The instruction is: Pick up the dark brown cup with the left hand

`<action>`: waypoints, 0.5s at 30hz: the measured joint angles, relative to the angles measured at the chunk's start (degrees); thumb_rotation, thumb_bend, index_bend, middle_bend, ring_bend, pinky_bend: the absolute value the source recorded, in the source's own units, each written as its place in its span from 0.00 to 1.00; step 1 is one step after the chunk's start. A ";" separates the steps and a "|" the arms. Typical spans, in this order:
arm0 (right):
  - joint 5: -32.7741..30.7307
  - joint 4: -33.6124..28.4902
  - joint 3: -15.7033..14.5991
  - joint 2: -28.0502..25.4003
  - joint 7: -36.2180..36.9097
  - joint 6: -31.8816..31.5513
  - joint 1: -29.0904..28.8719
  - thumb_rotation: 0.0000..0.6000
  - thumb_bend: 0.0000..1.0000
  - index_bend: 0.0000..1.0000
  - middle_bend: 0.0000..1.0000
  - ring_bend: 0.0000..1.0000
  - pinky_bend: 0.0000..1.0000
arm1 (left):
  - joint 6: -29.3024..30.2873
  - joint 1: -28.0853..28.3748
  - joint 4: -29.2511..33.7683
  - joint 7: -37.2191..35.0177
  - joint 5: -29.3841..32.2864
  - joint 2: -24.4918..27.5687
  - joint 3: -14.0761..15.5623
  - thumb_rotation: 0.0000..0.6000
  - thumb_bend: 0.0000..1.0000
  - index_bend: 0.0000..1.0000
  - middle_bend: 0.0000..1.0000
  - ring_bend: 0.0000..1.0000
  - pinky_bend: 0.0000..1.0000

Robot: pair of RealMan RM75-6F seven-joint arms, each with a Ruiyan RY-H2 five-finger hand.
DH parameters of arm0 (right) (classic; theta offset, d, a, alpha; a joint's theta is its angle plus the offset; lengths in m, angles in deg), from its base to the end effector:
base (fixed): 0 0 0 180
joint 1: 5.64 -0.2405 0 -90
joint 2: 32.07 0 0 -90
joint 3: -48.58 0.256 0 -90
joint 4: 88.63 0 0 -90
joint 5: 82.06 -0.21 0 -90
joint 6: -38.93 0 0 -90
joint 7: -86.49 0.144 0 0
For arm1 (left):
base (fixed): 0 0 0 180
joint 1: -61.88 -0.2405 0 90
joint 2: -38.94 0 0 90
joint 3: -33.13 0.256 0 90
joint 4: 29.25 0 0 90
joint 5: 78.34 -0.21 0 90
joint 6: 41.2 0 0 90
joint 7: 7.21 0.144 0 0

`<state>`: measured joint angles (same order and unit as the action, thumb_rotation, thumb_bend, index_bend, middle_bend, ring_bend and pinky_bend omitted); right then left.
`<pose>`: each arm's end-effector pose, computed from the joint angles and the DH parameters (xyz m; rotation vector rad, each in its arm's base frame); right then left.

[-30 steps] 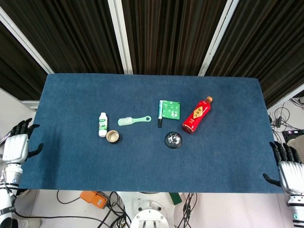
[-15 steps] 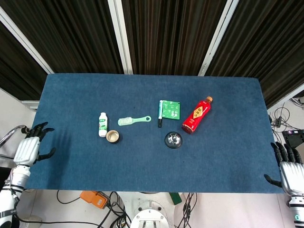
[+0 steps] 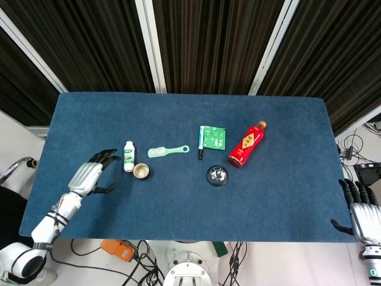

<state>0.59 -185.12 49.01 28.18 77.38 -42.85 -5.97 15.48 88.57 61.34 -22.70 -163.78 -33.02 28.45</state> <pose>-0.3287 -0.1450 0.1638 1.4035 -0.9334 0.6407 -0.2358 0.2788 0.0571 -1.7721 -1.3130 -1.0558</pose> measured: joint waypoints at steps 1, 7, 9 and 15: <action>-0.01 0.01 -0.01 -0.05 0.09 -0.02 0.03 1.00 0.29 0.09 0.12 0.09 0.12 | -0.61 0.66 0.16 0.60 0.46 -0.64 -0.36 1.00 0.28 0.19 0.06 0.01 0.11; -0.23 0.03 -0.01 -0.29 0.24 0.24 -0.04 1.00 0.29 0.09 0.12 0.09 0.12 | -3.77 3.77 1.34 3.58 3.26 -3.47 -1.49 1.00 0.28 0.17 0.06 0.01 0.11; -0.23 -0.02 -0.04 -0.31 0.09 0.29 -0.06 1.00 0.29 0.10 0.12 0.09 0.12 | -4.50 4.58 1.65 4.72 4.04 -4.06 -1.72 1.00 0.28 0.17 0.06 0.01 0.12; -0.38 -0.20 -0.10 -0.44 -0.34 0.56 -0.18 1.00 0.29 0.11 0.12 0.09 0.12 | -6.61 7.02 1.68 7.52 6.11 -6.23 -2.20 1.00 0.28 0.17 0.06 0.02 0.14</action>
<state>0.20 -185.33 48.91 27.73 77.03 -42.29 -6.15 8.87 95.59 63.02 -15.17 -157.67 -39.25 26.26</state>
